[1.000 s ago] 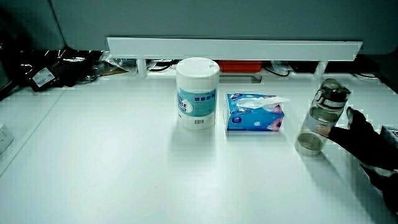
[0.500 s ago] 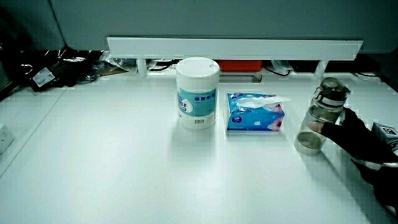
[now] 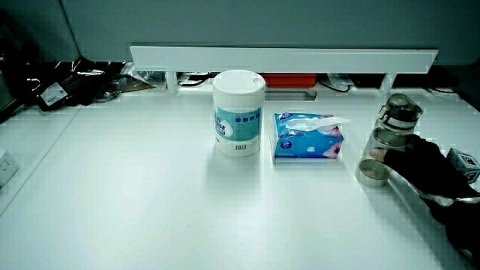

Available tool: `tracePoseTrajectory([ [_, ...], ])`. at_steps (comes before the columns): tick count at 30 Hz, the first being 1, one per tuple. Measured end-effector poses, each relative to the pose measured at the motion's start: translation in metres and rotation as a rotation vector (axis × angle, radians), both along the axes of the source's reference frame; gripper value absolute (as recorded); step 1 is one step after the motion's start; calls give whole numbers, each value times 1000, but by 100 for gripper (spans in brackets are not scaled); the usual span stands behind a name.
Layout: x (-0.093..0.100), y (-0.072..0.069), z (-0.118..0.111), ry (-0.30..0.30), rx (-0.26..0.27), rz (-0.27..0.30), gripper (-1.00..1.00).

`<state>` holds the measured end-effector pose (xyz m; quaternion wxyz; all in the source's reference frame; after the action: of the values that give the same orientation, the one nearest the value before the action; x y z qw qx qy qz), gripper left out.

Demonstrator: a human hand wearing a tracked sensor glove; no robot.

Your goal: Pick bottle

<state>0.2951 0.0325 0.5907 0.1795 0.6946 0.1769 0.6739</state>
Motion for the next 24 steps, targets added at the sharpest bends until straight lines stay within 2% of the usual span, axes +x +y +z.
tracePoseTrajectory([
  [4,1,0,2,-10,24,18,55],
  [9,2,1,0,29,42,22,77],
  [13,2,3,0,31,79,42,95],
  [14,4,3,1,51,72,42,100],
  [19,2,3,-7,72,104,43,100],
  [21,3,1,-9,85,105,31,100],
  [24,-3,-4,-24,96,147,-3,100],
])
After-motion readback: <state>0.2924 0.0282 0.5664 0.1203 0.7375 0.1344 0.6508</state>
